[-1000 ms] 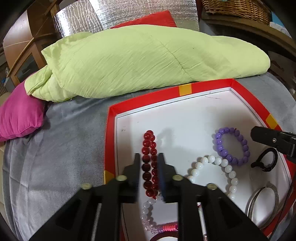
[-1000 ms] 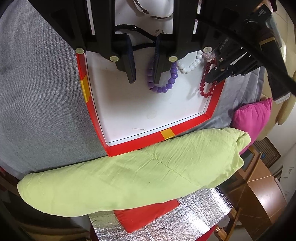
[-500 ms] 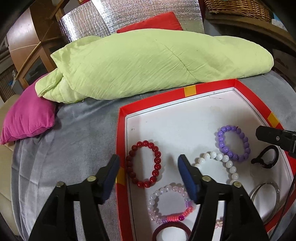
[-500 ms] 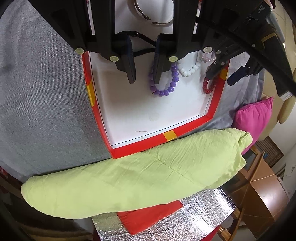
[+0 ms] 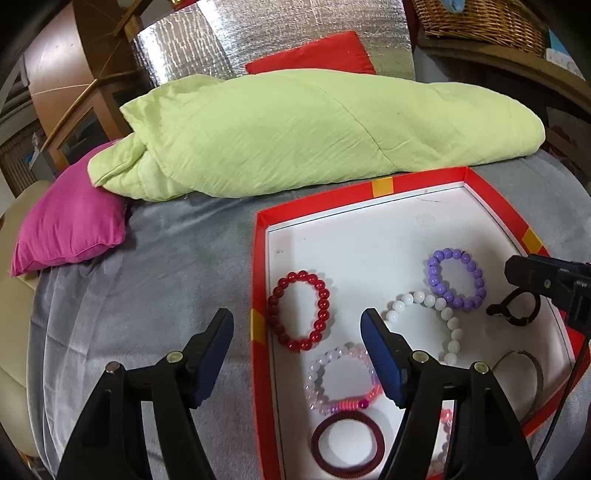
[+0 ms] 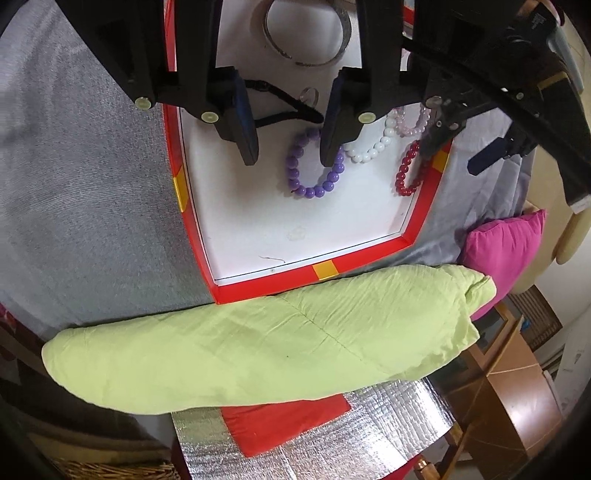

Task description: Organize jewelry

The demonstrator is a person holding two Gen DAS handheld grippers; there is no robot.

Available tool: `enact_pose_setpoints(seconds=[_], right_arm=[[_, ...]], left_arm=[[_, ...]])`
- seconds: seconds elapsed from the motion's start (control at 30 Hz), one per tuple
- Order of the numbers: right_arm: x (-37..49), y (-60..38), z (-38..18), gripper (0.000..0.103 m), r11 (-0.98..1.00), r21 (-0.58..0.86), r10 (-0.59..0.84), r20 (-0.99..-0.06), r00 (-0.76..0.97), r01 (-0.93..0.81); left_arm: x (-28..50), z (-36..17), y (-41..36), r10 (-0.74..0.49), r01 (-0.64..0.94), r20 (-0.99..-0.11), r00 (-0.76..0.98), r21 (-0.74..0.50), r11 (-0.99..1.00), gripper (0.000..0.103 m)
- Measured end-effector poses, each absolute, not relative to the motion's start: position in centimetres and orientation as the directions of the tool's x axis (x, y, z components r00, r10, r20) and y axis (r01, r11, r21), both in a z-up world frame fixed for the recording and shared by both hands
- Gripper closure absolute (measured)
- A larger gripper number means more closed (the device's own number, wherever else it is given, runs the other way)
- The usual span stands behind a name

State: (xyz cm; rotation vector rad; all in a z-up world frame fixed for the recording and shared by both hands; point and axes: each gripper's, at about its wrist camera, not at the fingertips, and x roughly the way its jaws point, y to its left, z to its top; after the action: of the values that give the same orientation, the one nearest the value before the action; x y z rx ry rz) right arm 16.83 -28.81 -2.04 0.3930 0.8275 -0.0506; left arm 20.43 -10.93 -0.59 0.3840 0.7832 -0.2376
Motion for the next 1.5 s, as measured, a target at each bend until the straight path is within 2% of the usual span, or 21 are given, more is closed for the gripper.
enact_pose_setpoints(seconds=[0.27, 0.37, 0.47, 0.63, 0.87, 1.17, 1.5], right_arm=[[14.3, -27.2, -0.7, 0.063, 0.967, 0.208, 0.048, -0.721, 0.692, 0.150], [12.8, -26.5, 0.1, 0.041, 0.977, 0.163, 0.015, -0.700, 0.714, 0.140], [11.4, -25.7, 1.0, 0.040, 0.985, 0.118, -0.015, -0.675, 0.738, 0.128], [8.3, -24.4, 2.5, 0.040, 0.989, 0.058, -0.069, -0.638, 0.767, 0.137], [3.1, -23.1, 3.2, 0.040, 0.984, 0.006, -0.142, -0.596, 0.791, 0.181], [-1.4, -22.3, 2.4, 0.039, 0.975, 0.001, -0.175, -0.602, 0.779, 0.220], [0.1, -21.6, 1.1, 0.039, 0.975, 0.031, -0.151, -0.631, 0.761, 0.219]], left_arm=[[18.5, 0.9, -9.6, -0.054, 0.306, -0.703, 0.709, 0.237, 0.922, 0.026], [17.4, 1.8, -9.1, -0.022, 0.268, -0.688, 0.725, 0.253, 0.930, 0.025], [16.3, 2.5, -8.5, 0.006, 0.237, -0.663, 0.749, 0.277, 0.931, 0.022], [14.1, 3.8, -7.3, -0.010, 0.218, -0.659, 0.752, 0.233, 0.948, 0.022], [9.9, 4.2, -5.5, 0.007, 0.185, -0.636, 0.772, 0.234, 0.955, 0.022], [5.7, 3.4, -2.9, -0.038, 0.202, -0.643, 0.765, 0.184, 0.962, 0.022], [6.2, 2.7, -1.3, -0.088, 0.208, -0.638, 0.765, 0.115, 0.971, 0.022]])
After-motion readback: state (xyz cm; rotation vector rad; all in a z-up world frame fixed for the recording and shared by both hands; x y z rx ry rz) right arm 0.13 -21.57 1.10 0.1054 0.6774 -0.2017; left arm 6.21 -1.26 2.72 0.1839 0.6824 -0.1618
